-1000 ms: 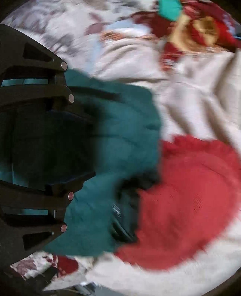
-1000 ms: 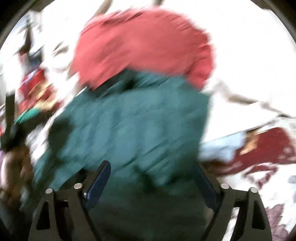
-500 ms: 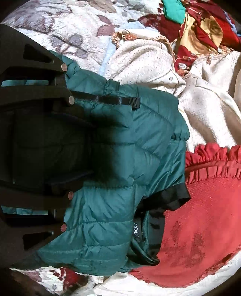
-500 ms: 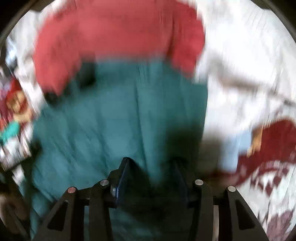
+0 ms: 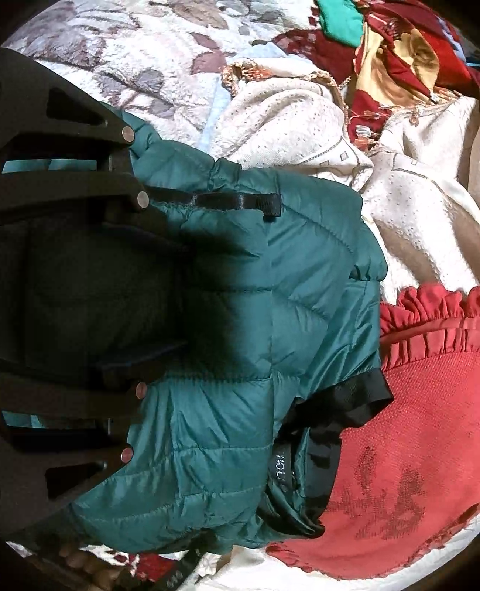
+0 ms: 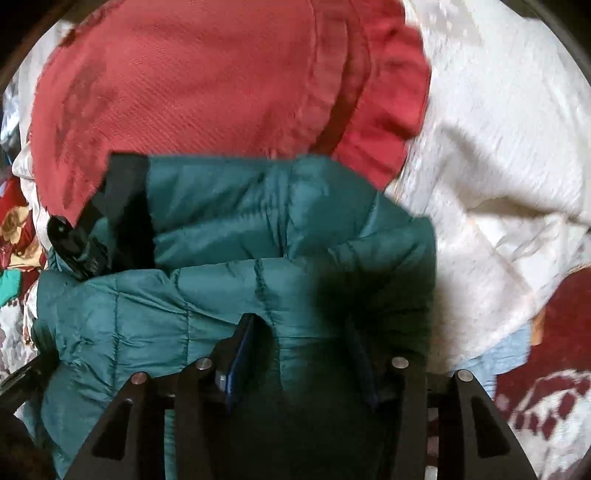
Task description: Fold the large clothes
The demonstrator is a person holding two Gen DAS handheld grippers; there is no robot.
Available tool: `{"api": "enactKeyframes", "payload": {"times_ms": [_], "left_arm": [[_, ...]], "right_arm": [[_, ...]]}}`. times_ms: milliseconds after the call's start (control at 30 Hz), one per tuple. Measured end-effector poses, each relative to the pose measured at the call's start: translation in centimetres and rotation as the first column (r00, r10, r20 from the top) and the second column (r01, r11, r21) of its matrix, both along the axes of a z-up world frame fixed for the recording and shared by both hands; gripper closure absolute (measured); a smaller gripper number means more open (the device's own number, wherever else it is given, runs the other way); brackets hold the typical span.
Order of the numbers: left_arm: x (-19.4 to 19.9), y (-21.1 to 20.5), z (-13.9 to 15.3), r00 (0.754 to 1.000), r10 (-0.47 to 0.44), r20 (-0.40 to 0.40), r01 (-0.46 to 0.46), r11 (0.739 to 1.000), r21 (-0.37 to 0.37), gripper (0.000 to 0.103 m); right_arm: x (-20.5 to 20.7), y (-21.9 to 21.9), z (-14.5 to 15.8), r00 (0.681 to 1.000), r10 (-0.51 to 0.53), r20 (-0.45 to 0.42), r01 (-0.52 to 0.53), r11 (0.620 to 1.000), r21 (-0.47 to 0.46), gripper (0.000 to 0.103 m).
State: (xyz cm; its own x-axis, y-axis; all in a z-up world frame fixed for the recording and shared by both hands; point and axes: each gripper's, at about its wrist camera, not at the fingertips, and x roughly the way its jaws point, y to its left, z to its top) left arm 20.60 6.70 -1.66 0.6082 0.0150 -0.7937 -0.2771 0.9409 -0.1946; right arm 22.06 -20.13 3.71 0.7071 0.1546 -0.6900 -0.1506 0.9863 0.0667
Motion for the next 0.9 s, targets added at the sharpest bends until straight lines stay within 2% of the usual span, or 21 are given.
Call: {"api": "enactKeyframes", "payload": {"times_ms": [100,167,233,267,300,367,400,533,633,767,900], "left_arm": [[0.0,-0.1,0.0,1.000,-0.004,-0.002,0.004,1.000,-0.011,0.051],[0.0,-0.1,0.1,1.000,-0.014,0.003,0.014,1.000,-0.019,0.045],[0.0,-0.4,0.1,0.999,-0.032,0.006,0.032,0.999,-0.036,0.035],[0.0,-0.6,0.1,0.999,-0.050,0.008,0.051,0.998,-0.043,0.026],[0.1,-0.9,0.1,0.998,-0.068,0.009,0.069,0.997,-0.043,0.021],[0.1,-1.6,0.0,0.997,-0.082,-0.001,0.082,0.997,-0.011,0.020],[0.1,-1.8,0.0,0.996,-0.084,-0.002,0.084,0.996,0.000,0.019],[0.0,-1.9,0.1,0.997,-0.077,0.010,0.077,0.997,-0.001,0.018],[-0.3,-2.4,0.0,0.997,-0.080,0.016,0.080,0.996,0.032,0.018],[-0.9,-2.5,0.8,0.996,-0.084,0.025,0.083,0.996,0.044,0.018],[-1.8,-3.1,2.8,0.990,-0.105,0.096,0.099,0.993,0.072,0.018]], "right_arm": [[-2.4,1.4,2.7,0.996,0.008,0.093,-0.012,0.999,0.040,0.055],[-3.9,4.2,3.6,0.989,0.092,0.117,-0.097,0.994,0.044,0.054],[-4.8,7.3,3.0,0.978,0.182,0.098,-0.184,0.983,0.014,0.048],[-5.0,8.8,2.0,0.972,0.222,0.072,-0.222,0.975,-0.005,0.040],[-5.2,10.2,0.6,0.968,0.249,0.040,-0.248,0.968,-0.039,0.028],[-4.8,11.4,-1.8,0.970,0.242,0.003,-0.240,0.964,-0.115,0.021],[-4.6,11.5,-2.3,0.972,0.233,-0.009,-0.232,0.965,-0.120,0.019],[-3.8,10.8,-2.2,0.973,0.227,-0.037,-0.229,0.971,-0.063,0.011],[-3.8,10.1,-1.8,0.970,0.237,-0.049,-0.240,0.968,-0.068,0.001],[-3.5,10.7,-2.9,0.969,0.240,-0.065,-0.245,0.966,-0.084,0.001],[-3.8,10.0,-1.3,0.976,0.209,-0.063,-0.213,0.974,-0.074,0.001]]}}
